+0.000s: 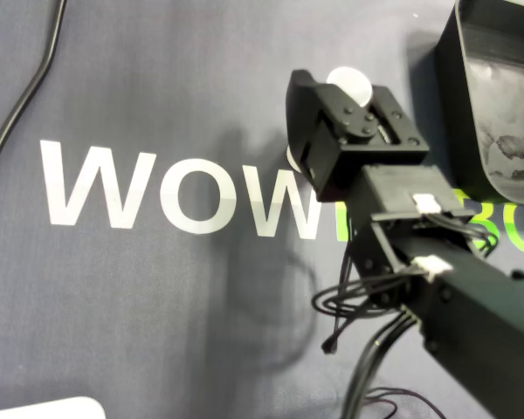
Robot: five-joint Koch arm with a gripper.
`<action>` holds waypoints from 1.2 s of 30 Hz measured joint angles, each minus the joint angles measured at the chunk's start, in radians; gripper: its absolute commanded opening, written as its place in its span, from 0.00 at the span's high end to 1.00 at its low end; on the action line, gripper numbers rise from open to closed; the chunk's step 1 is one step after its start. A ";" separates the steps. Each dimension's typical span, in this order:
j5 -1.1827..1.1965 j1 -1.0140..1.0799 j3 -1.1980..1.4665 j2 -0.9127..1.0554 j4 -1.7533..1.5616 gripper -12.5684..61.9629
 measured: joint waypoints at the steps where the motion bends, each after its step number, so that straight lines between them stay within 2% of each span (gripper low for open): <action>1: 0.000 0.000 0.003 0.000 -0.015 0.49; 4: 0.000 0.000 0.005 0.000 -0.072 0.45; 12: 0.014 0.000 0.005 0.041 -0.135 0.45; 25: 0.091 -0.035 0.101 0.376 -0.107 0.45; 31: 0.387 -0.055 0.110 0.540 0.049 0.45; 36: 0.792 -0.012 0.140 0.661 0.259 0.45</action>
